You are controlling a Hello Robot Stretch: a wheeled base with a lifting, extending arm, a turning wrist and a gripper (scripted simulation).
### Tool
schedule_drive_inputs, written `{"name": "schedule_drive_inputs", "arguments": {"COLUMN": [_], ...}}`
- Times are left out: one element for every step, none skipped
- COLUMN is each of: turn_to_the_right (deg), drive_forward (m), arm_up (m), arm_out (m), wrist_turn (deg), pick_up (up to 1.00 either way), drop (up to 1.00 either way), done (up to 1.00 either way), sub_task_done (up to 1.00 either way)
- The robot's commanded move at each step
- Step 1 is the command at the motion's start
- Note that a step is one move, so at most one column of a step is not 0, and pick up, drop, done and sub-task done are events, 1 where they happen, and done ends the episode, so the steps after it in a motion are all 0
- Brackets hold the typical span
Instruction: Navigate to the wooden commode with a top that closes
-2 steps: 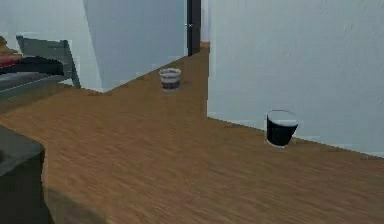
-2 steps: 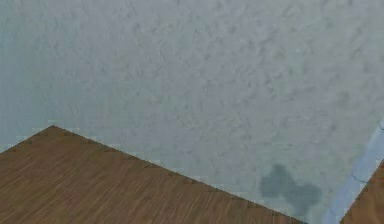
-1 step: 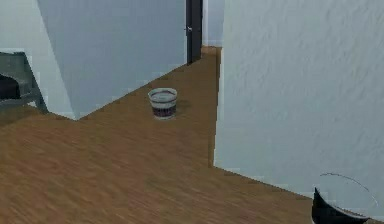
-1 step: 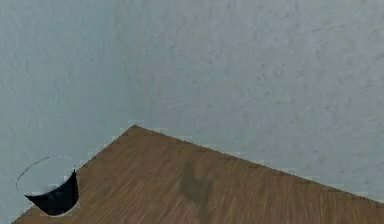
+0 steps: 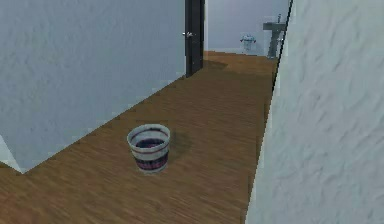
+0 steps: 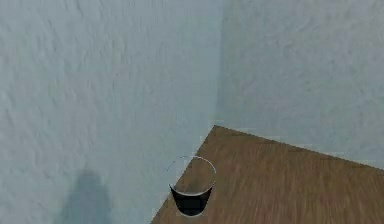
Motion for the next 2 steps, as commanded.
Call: {"name": "schedule_drive_inputs", "arguments": {"turn_to_the_right": [0.0, 0.0], "drive_forward": [0.30, 0.45], "arm_up": [0.00, 0.00], "arm_out": [0.00, 0.00], "wrist_turn": [0.0, 0.0], "pick_up": [0.00, 0.00], "drop": [0.00, 0.00], "done": [0.00, 0.00], "sub_task_done": [0.00, 0.00]}}
